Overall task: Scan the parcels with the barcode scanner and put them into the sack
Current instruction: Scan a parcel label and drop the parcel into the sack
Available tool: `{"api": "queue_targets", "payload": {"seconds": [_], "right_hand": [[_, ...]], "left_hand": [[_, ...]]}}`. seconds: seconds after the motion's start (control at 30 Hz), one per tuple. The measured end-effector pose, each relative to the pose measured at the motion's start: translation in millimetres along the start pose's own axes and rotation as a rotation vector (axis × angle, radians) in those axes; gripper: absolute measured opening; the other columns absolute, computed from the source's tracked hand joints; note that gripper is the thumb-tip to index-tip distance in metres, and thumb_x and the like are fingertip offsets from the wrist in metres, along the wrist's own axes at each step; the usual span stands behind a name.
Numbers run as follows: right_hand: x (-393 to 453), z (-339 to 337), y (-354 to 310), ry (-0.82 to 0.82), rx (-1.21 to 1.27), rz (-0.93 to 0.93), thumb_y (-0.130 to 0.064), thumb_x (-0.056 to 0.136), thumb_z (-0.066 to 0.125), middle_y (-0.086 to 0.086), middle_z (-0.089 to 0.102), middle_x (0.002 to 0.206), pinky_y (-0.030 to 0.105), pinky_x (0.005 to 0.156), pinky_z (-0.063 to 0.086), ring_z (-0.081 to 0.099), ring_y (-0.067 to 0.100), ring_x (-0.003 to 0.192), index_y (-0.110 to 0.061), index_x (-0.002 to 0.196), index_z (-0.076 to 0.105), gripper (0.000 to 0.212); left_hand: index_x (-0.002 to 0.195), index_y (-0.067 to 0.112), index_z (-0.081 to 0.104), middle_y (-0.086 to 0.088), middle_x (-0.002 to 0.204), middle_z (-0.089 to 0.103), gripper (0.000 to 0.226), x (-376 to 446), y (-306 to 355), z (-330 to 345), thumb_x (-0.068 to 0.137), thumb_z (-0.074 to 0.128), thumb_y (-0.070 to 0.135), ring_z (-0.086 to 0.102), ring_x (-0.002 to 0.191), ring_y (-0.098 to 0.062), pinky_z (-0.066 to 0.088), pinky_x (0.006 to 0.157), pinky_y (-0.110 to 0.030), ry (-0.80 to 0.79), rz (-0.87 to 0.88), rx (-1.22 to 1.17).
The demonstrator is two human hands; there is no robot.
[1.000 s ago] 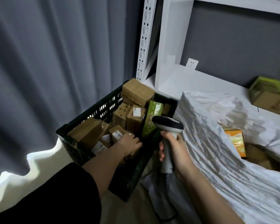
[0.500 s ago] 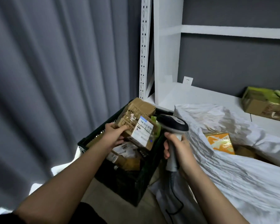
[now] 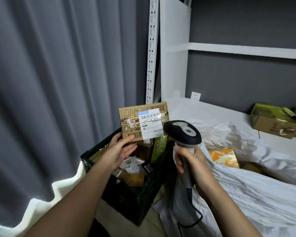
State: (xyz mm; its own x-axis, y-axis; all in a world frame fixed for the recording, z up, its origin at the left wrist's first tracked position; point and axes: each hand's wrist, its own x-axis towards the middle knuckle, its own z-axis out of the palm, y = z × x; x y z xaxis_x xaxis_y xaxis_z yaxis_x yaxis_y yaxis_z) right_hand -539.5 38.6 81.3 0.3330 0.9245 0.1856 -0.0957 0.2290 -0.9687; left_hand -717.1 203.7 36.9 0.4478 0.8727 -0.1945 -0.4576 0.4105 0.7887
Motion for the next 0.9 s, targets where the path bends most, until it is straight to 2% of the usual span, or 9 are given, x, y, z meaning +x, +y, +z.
{"api": "queue_targets", "payload": {"seconds": [0.17, 0.43, 0.6, 0.73, 0.9], "right_hand": [[-1, 9, 8, 0.029, -0.008, 0.045, -0.022, 0.075, 0.062, 0.004, 0.04, 0.046, 0.024, 0.039, 0.027, 0.031, 0.016, 0.033, -0.007, 0.081, 0.044, 0.025], [-2, 12, 9, 0.008, 0.009, 0.077, -0.021, 0.075, 0.06, 0.003, 0.039, 0.046, 0.024, 0.039, 0.027, 0.031, 0.015, 0.032, -0.006, 0.084, 0.041, 0.025], [-5, 14, 8, 0.003, -0.055, 0.059, -0.025, 0.071, 0.064, 0.003, 0.039, 0.046, 0.026, 0.039, 0.026, 0.03, 0.016, 0.033, -0.006, 0.084, 0.043, 0.031], [-7, 16, 7, 0.01, -0.091, 0.061, -0.021, 0.073, 0.06, 0.003, 0.04, 0.046, 0.024, 0.038, 0.026, 0.03, 0.014, 0.034, -0.007, 0.08, 0.043, 0.023], [-7, 15, 5, 0.039, -0.109, 0.061, -0.021, 0.073, 0.059, 0.003, 0.041, 0.047, 0.024, 0.039, 0.027, 0.032, 0.014, 0.034, -0.007, 0.08, 0.043, 0.023]], "left_hand": [[0.146, 0.017, 0.031, -0.016, 0.126, 0.062, 0.093, 11, -2, -3, 0.066, 0.076, 0.007, 0.066, 0.106, -0.029, 0.058, 0.085, -0.035, 0.032, 0.024, 0.032], [0.145, 0.016, 0.031, -0.014, 0.124, 0.063, 0.094, 17, -5, -1, 0.063, 0.075, 0.005, 0.065, 0.106, -0.028, 0.052, 0.09, -0.035, 0.069, 0.035, 0.049], [0.144, 0.015, 0.033, -0.015, 0.122, 0.064, 0.092, 17, -5, -2, 0.063, 0.075, 0.005, 0.066, 0.105, -0.028, 0.053, 0.087, -0.035, 0.095, 0.027, 0.037], [0.142, 0.014, 0.035, -0.015, 0.12, 0.065, 0.09, 15, -4, -2, 0.063, 0.075, 0.005, 0.066, 0.104, -0.028, 0.053, 0.085, -0.034, 0.105, 0.028, 0.035], [0.142, 0.014, 0.035, -0.016, 0.119, 0.065, 0.09, 15, -3, -2, 0.062, 0.075, 0.006, 0.066, 0.104, -0.028, 0.054, 0.084, -0.033, 0.107, 0.027, 0.038]]}}
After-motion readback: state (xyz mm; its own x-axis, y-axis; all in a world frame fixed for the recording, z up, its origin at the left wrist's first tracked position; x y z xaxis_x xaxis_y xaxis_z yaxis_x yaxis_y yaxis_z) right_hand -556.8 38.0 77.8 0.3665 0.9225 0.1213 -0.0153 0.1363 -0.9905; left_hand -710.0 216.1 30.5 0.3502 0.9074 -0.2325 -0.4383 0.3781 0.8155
